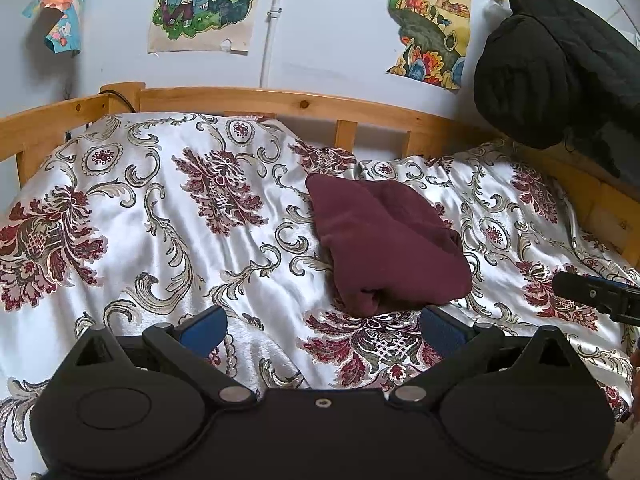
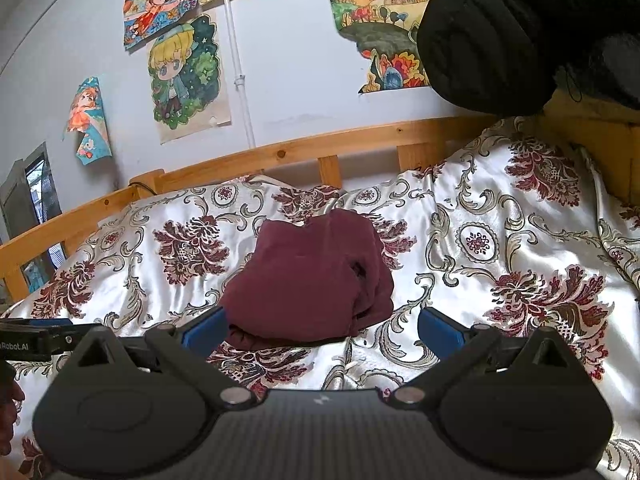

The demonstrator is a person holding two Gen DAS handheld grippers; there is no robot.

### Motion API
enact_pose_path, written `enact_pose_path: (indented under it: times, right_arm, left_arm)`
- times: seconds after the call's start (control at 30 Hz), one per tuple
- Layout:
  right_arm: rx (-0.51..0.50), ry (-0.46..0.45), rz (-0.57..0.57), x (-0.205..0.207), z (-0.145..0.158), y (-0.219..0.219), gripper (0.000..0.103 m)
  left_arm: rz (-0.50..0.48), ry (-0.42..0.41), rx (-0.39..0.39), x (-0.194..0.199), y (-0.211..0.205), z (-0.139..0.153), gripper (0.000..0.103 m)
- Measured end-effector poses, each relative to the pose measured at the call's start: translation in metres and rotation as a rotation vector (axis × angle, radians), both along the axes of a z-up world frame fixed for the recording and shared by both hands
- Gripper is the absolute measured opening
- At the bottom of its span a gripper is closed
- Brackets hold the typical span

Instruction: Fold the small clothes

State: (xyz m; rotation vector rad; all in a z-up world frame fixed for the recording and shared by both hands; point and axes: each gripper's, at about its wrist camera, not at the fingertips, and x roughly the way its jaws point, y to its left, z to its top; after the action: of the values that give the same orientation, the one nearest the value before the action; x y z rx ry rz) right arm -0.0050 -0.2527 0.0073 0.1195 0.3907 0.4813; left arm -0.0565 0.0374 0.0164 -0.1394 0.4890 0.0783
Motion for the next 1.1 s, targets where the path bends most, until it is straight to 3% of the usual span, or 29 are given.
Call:
enact_pose_path:
  times: [1.1]
  right_arm:
    - [0.004,0.012,-0.004,0.001,-0.0025,-0.0007,0.103]
  left_arm:
    - [-0.004,0.006,0.011,0.0003,0.0007,0.0017,0.102]
